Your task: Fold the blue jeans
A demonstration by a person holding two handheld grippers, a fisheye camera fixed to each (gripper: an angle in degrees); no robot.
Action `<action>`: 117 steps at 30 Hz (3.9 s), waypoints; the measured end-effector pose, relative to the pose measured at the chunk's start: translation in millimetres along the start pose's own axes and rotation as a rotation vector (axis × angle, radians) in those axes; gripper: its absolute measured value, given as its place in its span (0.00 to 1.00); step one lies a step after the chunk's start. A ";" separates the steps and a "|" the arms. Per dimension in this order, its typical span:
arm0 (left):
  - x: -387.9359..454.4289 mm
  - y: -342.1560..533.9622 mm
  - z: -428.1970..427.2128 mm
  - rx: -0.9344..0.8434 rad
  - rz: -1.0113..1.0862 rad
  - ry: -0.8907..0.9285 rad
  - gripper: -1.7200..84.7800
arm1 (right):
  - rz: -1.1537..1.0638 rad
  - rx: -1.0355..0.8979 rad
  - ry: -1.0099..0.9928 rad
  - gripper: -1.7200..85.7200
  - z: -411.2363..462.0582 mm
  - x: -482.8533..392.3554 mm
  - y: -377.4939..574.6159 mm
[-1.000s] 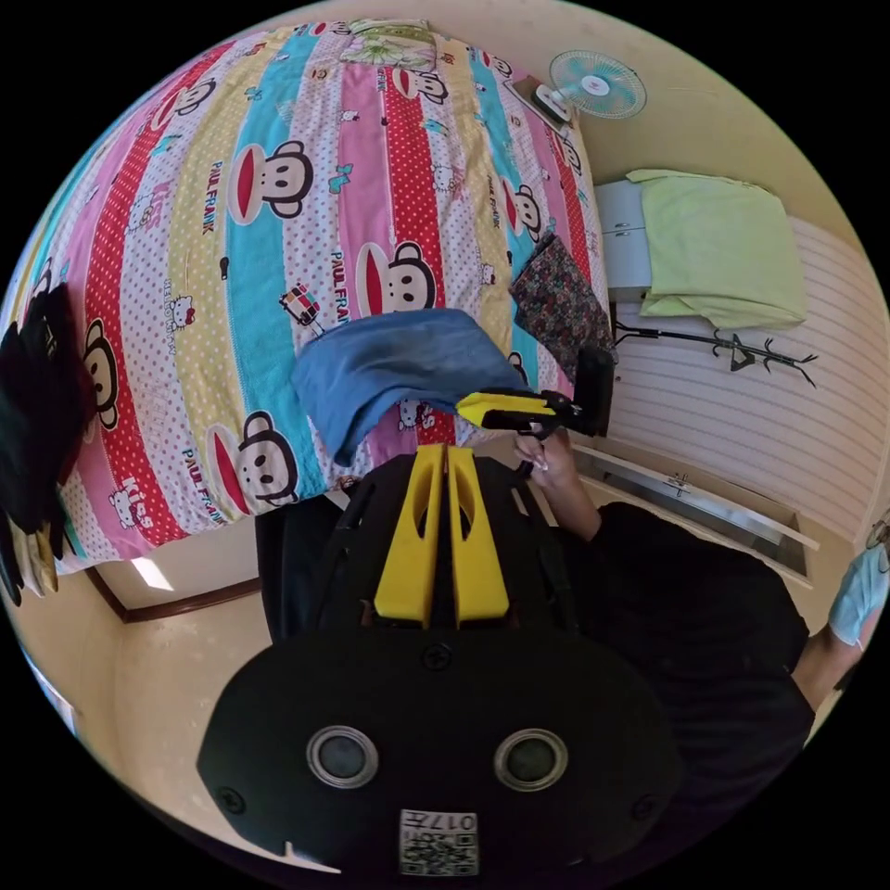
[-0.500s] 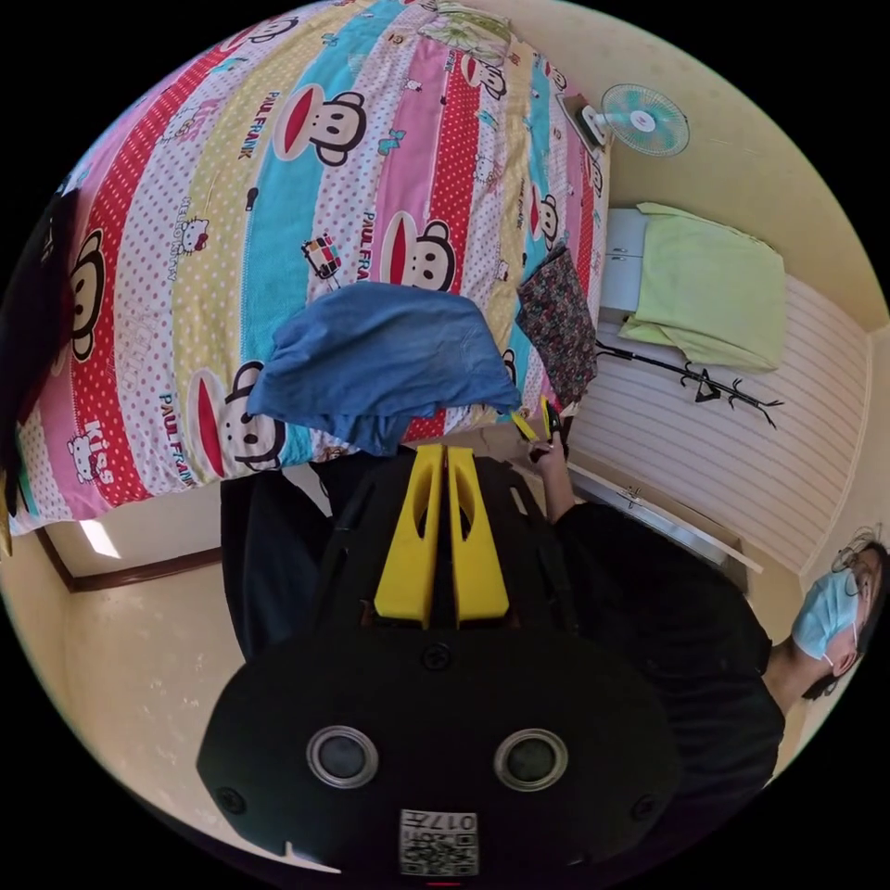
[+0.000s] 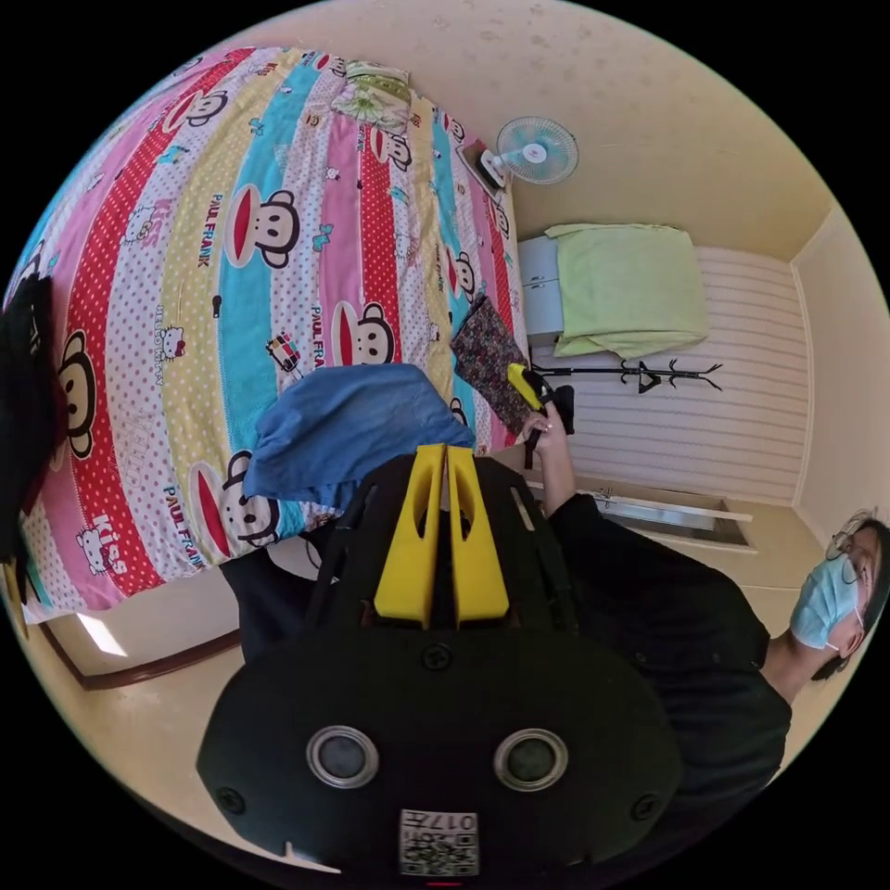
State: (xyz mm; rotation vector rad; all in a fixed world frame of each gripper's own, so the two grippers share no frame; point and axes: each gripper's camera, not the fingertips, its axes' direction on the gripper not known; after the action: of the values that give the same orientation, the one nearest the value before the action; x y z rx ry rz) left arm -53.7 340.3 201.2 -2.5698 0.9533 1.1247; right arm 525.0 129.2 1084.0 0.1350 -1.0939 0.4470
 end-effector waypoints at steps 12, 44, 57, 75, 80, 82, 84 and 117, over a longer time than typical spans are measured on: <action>-71.1 74.4 8.0 0.005 -0.248 -0.040 0.01 | 0.528 0.073 0.065 0.20 16.9 166.5 77.8; -31.1 56.4 87.2 0.284 0.298 0.890 0.03 | -1.215 -0.650 -0.119 0.07 -86.8 -369.9 324.7; 199.9 130.7 97.0 0.271 0.913 0.151 0.04 | -1.134 0.042 0.294 0.21 -191.6 -416.7 504.6; 36.2 153.7 64.3 0.330 0.513 0.474 0.21 | -1.665 -0.094 -0.680 0.09 -427.2 -508.2 513.2; 61.2 138.9 73.5 0.252 0.583 0.496 0.26 | -1.738 -0.256 -1.027 0.09 -457.1 -550.9 509.1; 80.6 138.0 85.4 0.218 0.662 0.559 0.29 | -1.749 -0.344 -1.182 0.09 -464.9 -569.8 508.5; 93.5 133.6 99.7 0.154 0.699 0.693 0.29 | -1.766 -0.413 -1.266 0.09 -468.9 -582.4 509.5; 55.1 275.2 46.0 0.361 0.798 1.040 0.25 | -1.896 -0.437 -1.467 0.09 -534.2 -685.0 507.3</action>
State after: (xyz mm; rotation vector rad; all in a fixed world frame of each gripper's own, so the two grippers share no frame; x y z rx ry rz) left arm -224.0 117.5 154.2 -2.3872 2.2321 -0.4703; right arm 495.9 565.6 178.1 1.0801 -1.8148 -1.8719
